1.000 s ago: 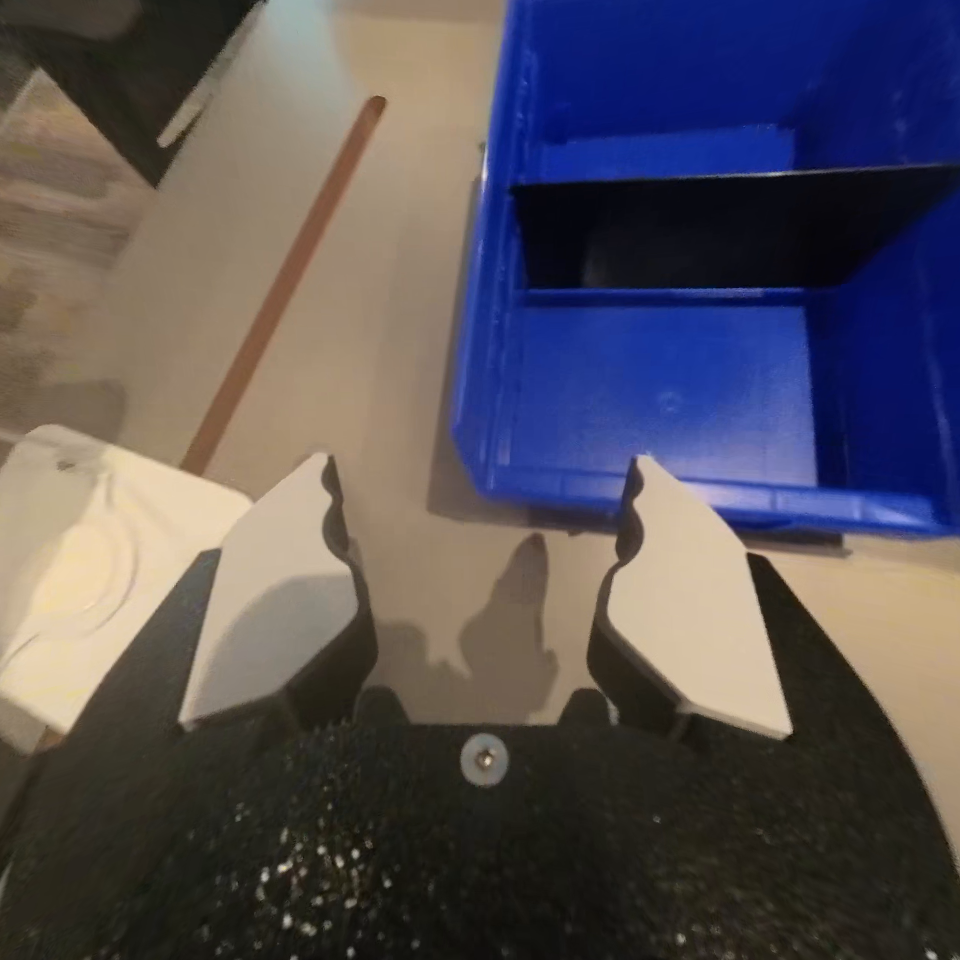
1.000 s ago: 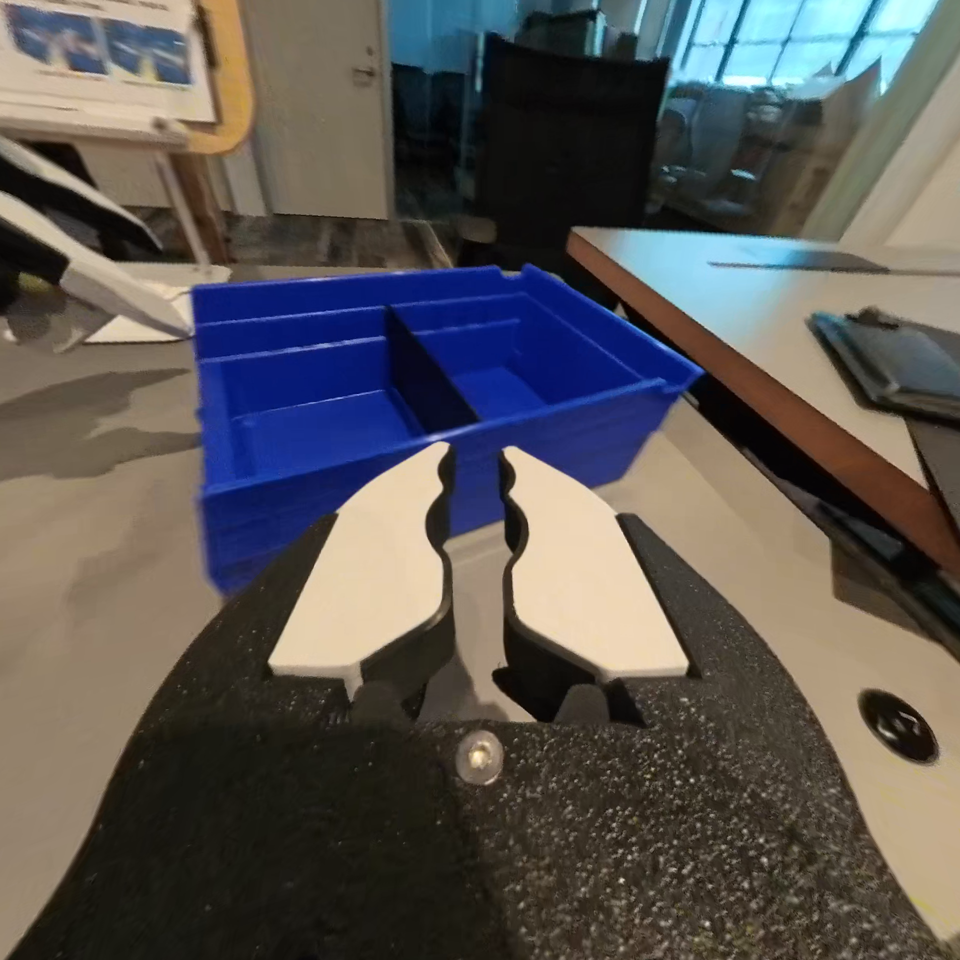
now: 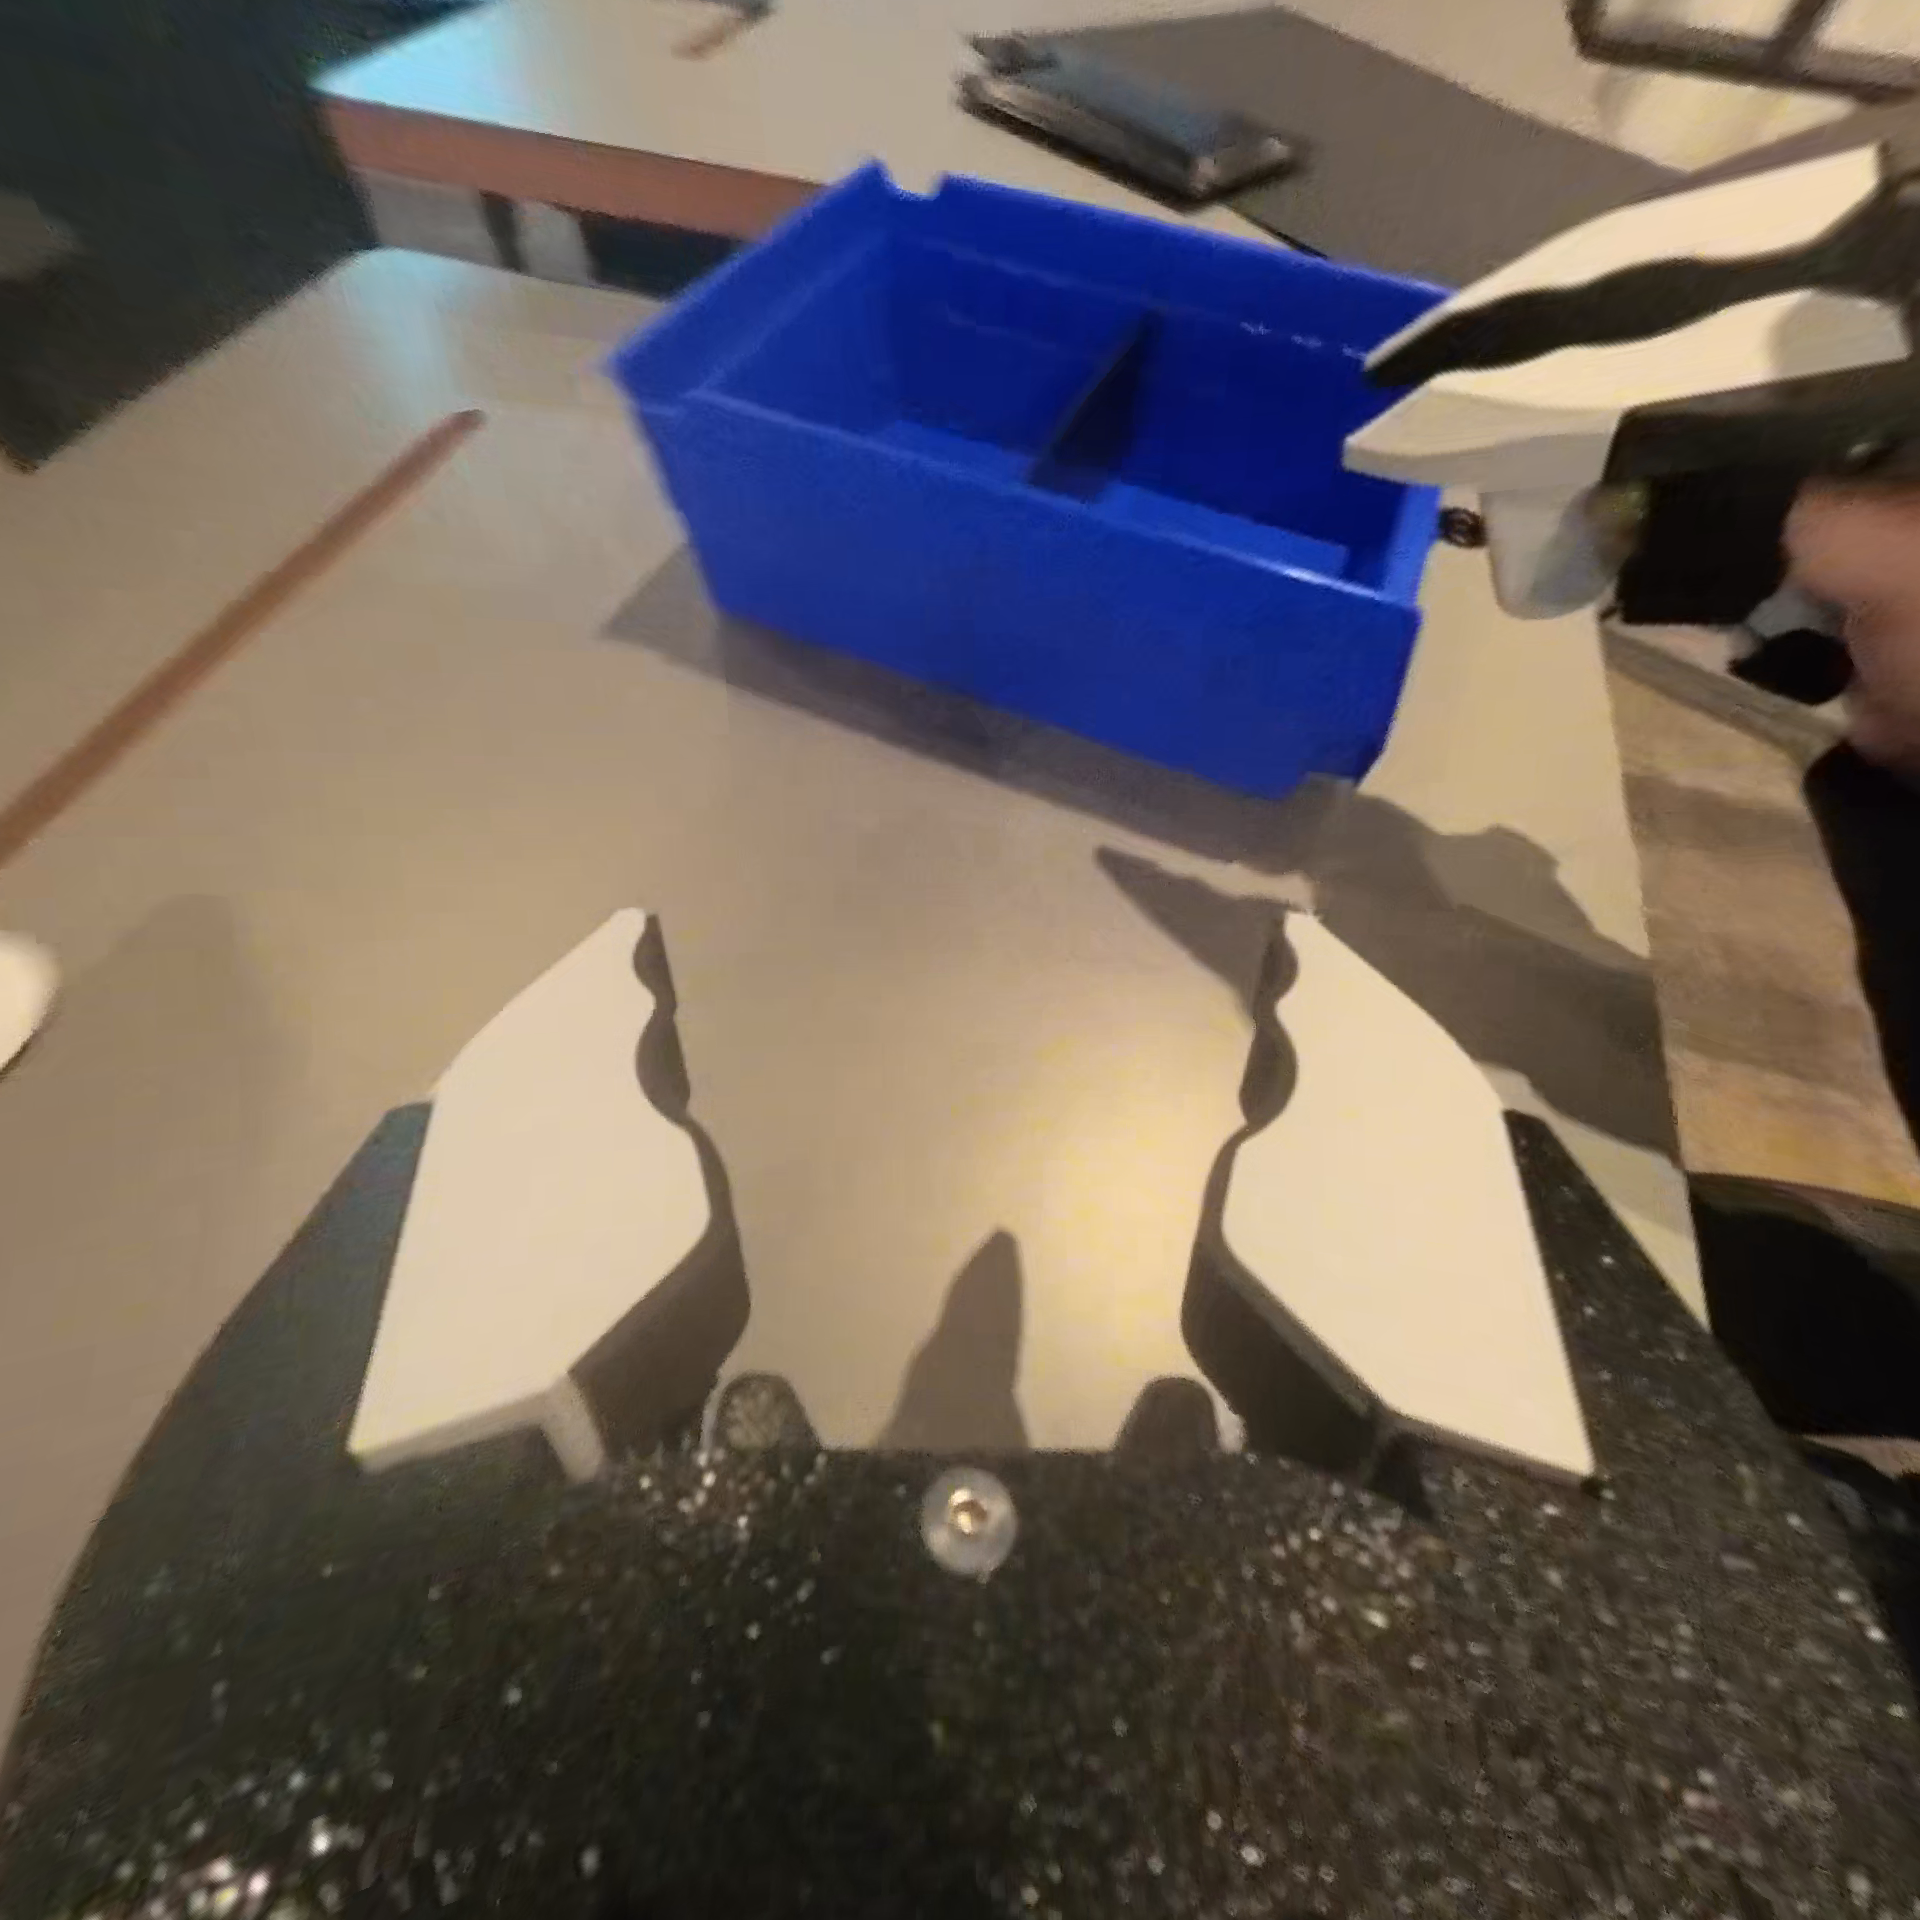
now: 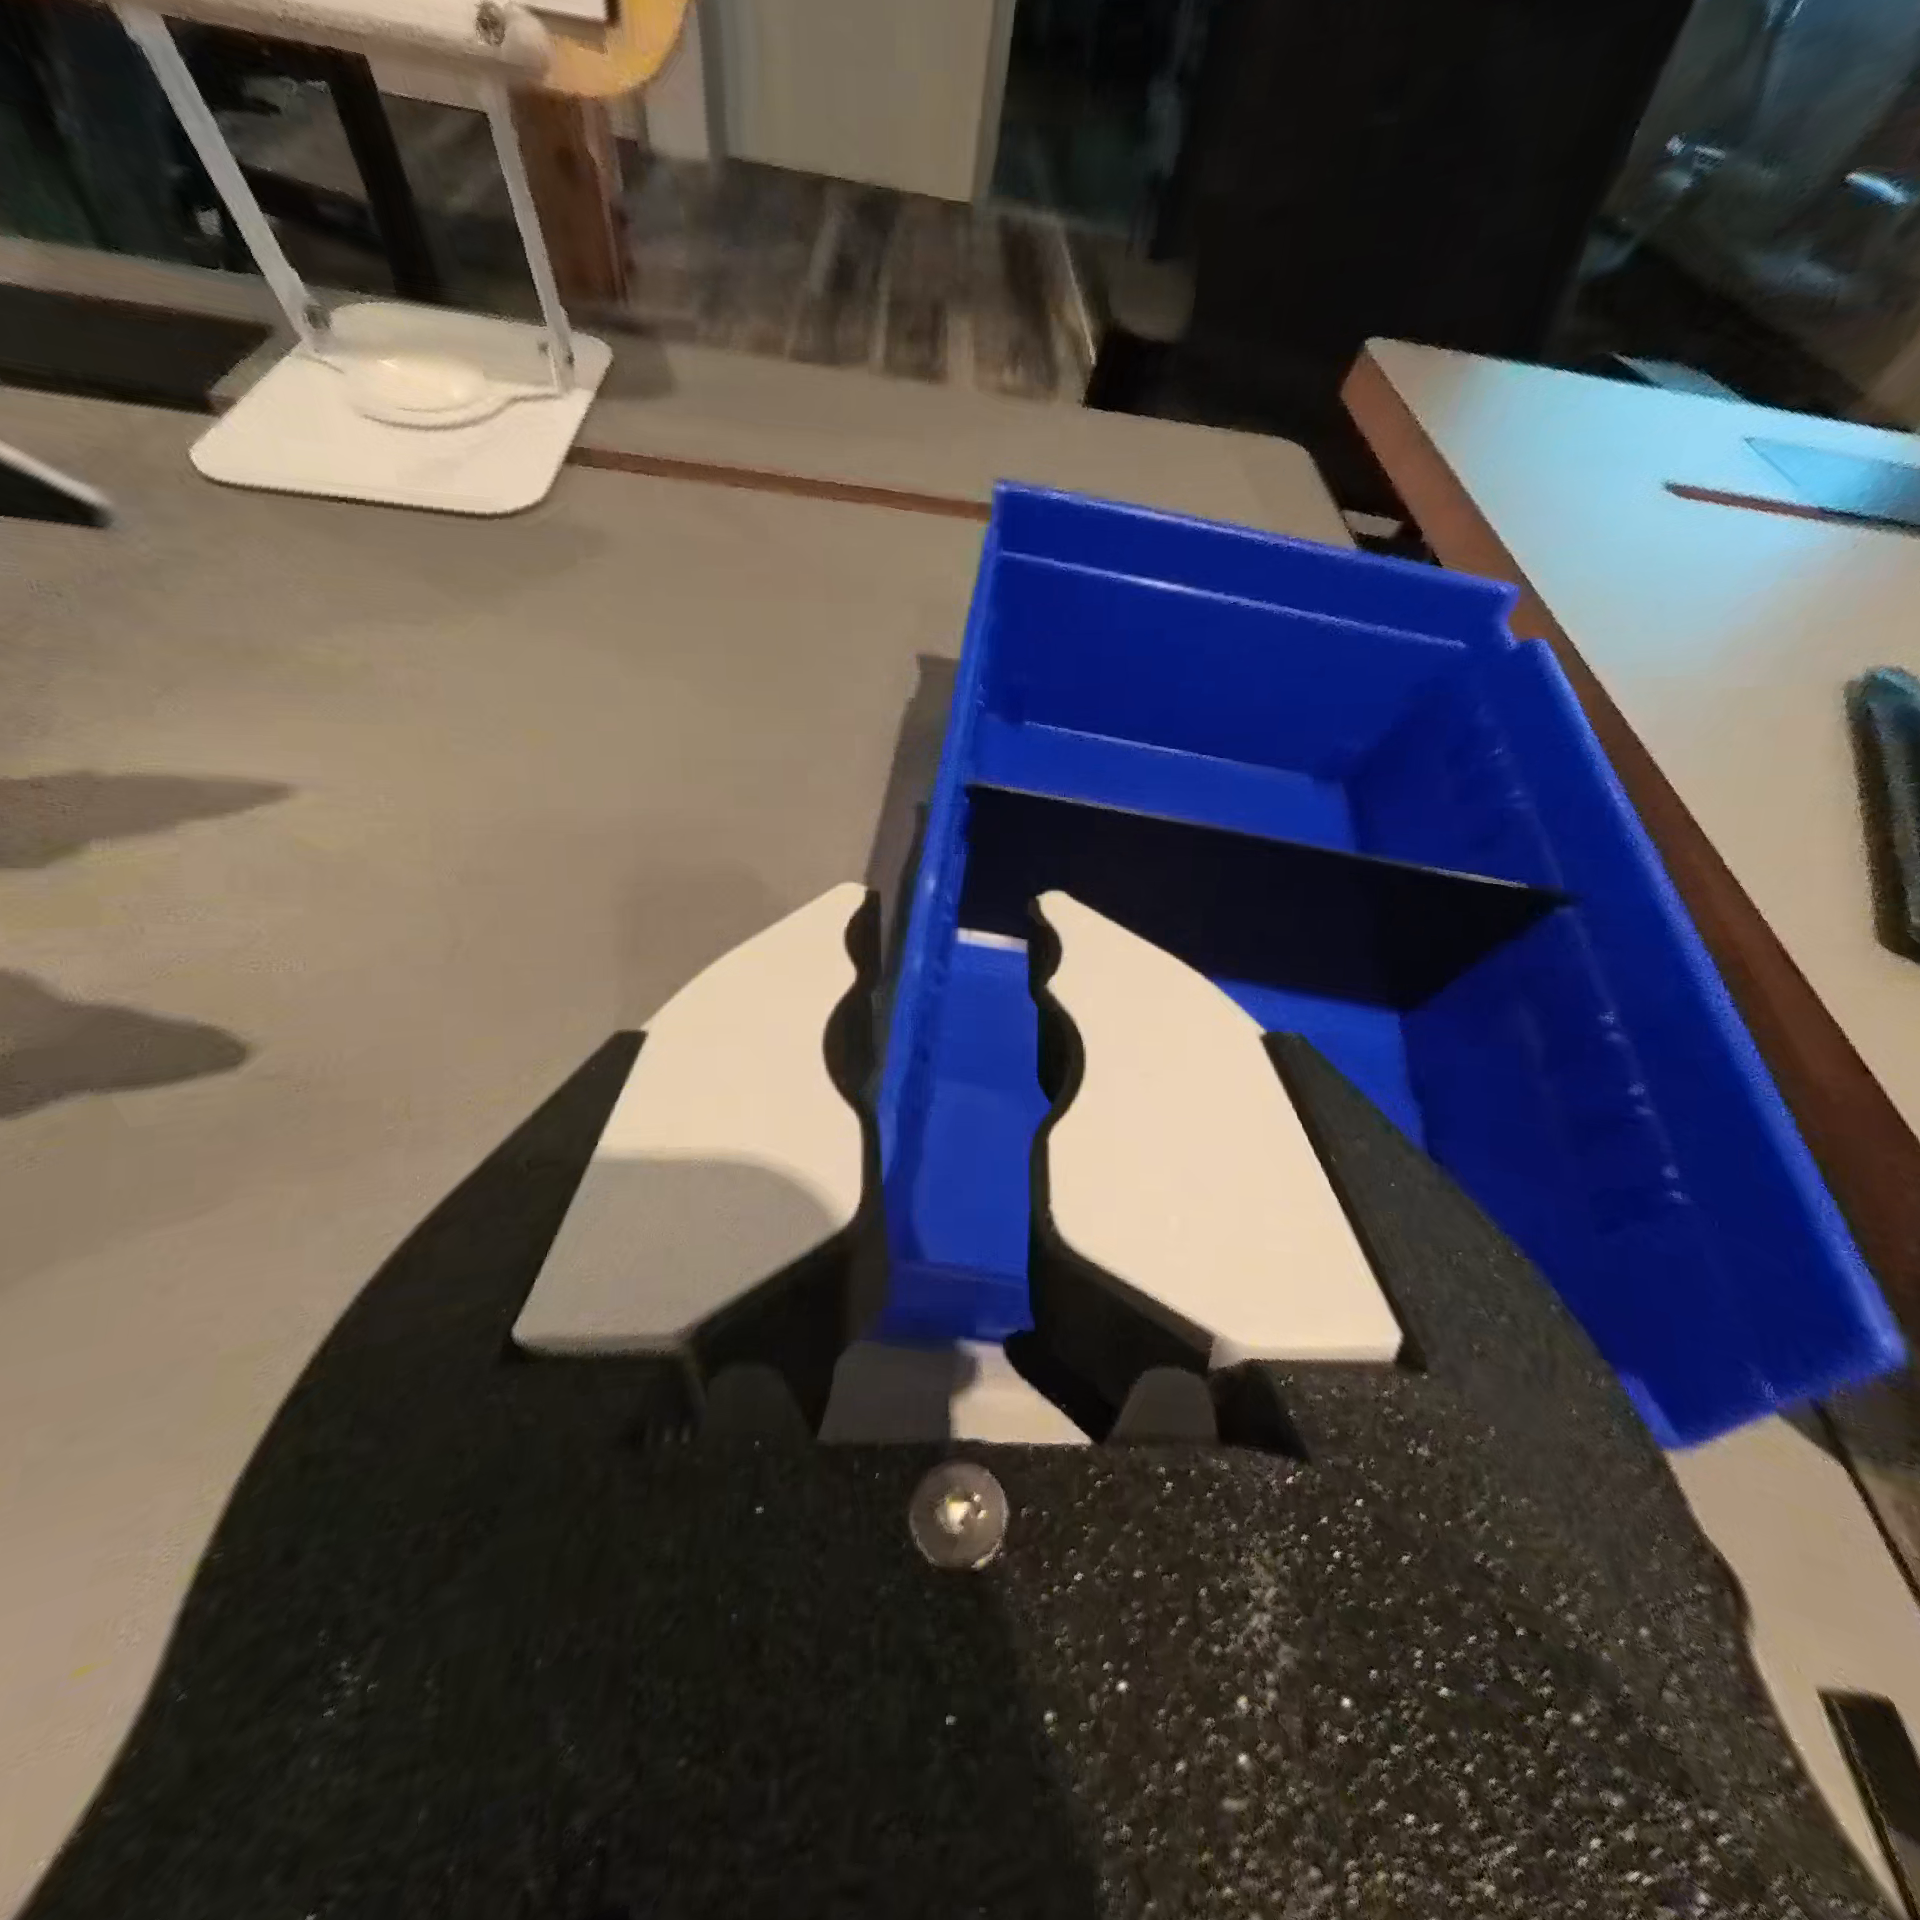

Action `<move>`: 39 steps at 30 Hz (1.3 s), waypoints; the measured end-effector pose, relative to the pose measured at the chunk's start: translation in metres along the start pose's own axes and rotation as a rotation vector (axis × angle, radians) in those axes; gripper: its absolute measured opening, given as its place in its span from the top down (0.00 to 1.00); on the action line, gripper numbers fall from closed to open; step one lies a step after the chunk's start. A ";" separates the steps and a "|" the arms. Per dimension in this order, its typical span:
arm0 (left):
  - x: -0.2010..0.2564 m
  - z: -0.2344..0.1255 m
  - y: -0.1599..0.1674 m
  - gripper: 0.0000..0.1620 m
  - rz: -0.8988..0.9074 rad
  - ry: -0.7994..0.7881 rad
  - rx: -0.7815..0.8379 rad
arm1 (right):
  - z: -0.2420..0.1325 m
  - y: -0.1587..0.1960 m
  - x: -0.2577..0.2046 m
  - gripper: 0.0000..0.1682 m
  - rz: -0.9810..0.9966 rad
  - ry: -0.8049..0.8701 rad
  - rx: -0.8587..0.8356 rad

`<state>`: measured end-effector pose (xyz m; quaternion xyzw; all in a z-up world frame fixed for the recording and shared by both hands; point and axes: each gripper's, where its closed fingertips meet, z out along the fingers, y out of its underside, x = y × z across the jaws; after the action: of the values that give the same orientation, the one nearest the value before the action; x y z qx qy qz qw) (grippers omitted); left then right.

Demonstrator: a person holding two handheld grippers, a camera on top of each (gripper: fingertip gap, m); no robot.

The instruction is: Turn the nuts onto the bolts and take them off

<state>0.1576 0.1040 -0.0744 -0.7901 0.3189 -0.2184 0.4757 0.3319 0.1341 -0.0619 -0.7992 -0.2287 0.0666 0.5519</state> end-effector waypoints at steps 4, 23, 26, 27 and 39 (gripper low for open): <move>-0.025 -0.082 0.032 0.35 -0.061 -0.151 0.038 | -0.001 -0.047 -0.059 0.87 -0.009 -0.205 0.191; -0.065 -0.394 0.177 0.37 -0.285 -0.819 0.129 | 0.105 -0.017 -0.495 0.97 -0.338 -1.095 -0.041; -0.061 -0.413 0.197 0.37 -0.324 -0.850 0.165 | 0.105 -0.030 -0.501 0.98 -0.317 -1.086 0.037; -0.060 -0.418 0.203 0.37 -0.339 -0.858 0.171 | 0.106 -0.031 -0.502 1.00 -0.340 -1.079 0.042; -0.053 -0.449 0.271 0.38 -0.486 -0.962 0.139 | 0.114 -0.046 -0.566 1.00 -0.411 -1.128 0.091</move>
<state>-0.2514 -0.2262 -0.1154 -0.8184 -0.1418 0.0436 0.5551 -0.2239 -0.0044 -0.1463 -0.5554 -0.6330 0.3820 0.3806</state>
